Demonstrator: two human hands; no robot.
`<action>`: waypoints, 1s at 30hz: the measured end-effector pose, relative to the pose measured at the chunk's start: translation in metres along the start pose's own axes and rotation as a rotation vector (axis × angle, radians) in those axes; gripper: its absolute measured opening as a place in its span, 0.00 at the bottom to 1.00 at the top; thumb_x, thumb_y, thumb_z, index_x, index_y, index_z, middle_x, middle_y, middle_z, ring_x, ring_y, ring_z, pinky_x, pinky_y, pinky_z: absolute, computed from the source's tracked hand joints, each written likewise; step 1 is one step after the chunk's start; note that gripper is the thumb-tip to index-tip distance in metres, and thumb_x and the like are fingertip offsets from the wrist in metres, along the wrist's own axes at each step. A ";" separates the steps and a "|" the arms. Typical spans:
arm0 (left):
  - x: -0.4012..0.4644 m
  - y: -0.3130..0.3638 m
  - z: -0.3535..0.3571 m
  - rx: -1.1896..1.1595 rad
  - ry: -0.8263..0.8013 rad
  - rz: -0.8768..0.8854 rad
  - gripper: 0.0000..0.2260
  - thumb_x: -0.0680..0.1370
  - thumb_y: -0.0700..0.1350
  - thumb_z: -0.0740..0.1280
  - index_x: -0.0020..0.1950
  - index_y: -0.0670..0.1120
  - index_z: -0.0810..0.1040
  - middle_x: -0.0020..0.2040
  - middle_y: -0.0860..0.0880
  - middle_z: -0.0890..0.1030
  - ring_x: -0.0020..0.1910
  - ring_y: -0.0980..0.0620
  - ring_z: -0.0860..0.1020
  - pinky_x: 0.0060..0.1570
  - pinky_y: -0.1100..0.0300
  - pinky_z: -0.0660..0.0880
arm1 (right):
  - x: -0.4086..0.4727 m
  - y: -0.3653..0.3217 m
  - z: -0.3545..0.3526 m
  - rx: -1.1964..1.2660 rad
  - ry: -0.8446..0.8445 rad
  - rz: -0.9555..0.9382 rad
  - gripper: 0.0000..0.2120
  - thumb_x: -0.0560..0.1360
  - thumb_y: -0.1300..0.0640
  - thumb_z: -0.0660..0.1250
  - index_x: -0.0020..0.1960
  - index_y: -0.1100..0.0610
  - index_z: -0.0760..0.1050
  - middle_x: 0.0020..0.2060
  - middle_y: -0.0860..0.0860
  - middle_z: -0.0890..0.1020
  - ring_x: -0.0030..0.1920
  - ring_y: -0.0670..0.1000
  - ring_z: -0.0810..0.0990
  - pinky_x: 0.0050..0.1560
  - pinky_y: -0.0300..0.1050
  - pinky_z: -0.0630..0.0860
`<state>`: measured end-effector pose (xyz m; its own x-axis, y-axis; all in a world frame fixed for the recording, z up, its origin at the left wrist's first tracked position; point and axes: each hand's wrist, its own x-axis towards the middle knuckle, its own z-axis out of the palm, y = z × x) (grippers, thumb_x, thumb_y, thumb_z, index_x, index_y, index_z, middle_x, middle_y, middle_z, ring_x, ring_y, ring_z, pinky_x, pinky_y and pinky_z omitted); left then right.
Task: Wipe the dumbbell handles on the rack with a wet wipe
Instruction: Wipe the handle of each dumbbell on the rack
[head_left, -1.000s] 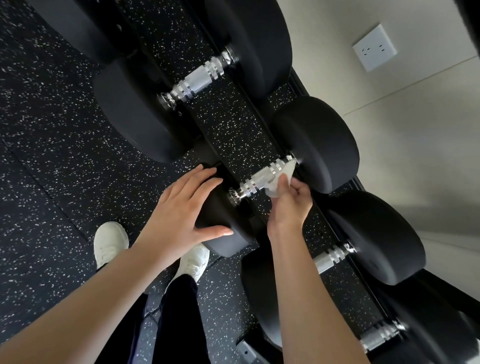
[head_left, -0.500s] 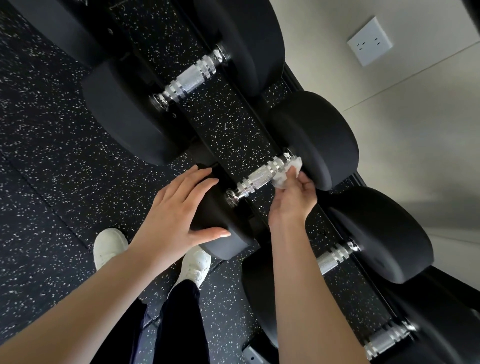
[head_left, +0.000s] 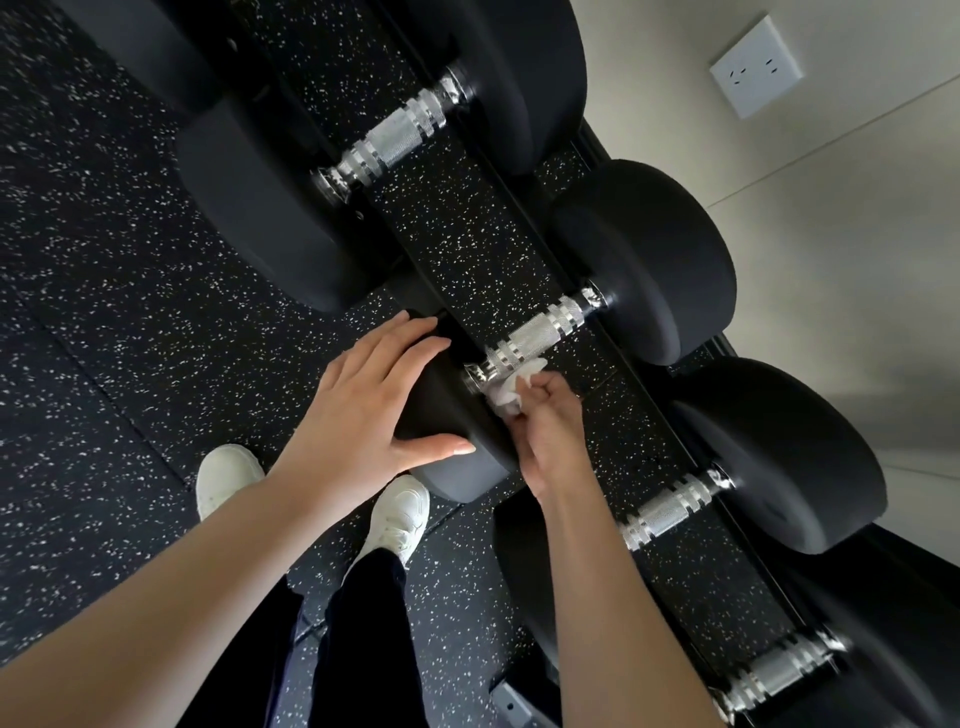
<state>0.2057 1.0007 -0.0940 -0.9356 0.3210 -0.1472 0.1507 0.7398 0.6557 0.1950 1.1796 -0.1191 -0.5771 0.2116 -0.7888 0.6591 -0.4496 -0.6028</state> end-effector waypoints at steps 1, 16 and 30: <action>0.000 0.000 0.000 -0.002 -0.001 -0.003 0.37 0.68 0.69 0.60 0.70 0.48 0.68 0.72 0.53 0.65 0.74 0.52 0.59 0.64 0.50 0.62 | -0.002 -0.001 -0.002 -0.053 -0.010 0.003 0.08 0.78 0.69 0.58 0.43 0.59 0.67 0.37 0.58 0.77 0.37 0.52 0.76 0.49 0.51 0.75; 0.001 -0.001 0.001 0.023 -0.018 -0.007 0.37 0.68 0.69 0.59 0.70 0.50 0.67 0.73 0.52 0.65 0.74 0.52 0.58 0.65 0.54 0.60 | -0.018 -0.014 0.031 -1.149 0.144 -0.773 0.04 0.70 0.60 0.73 0.45 0.56 0.83 0.44 0.51 0.76 0.37 0.43 0.73 0.41 0.34 0.72; -0.001 -0.001 0.003 -0.008 0.003 -0.027 0.38 0.68 0.70 0.57 0.70 0.49 0.68 0.73 0.52 0.66 0.74 0.51 0.58 0.68 0.50 0.60 | -0.004 -0.035 0.038 -1.650 0.217 -0.823 0.10 0.77 0.51 0.63 0.50 0.54 0.79 0.42 0.54 0.83 0.41 0.59 0.80 0.39 0.47 0.72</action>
<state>0.2070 1.0014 -0.0969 -0.9402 0.2993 -0.1627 0.1228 0.7433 0.6576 0.1560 1.1612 -0.0905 -0.9792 0.0644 -0.1924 0.1000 0.9783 -0.1812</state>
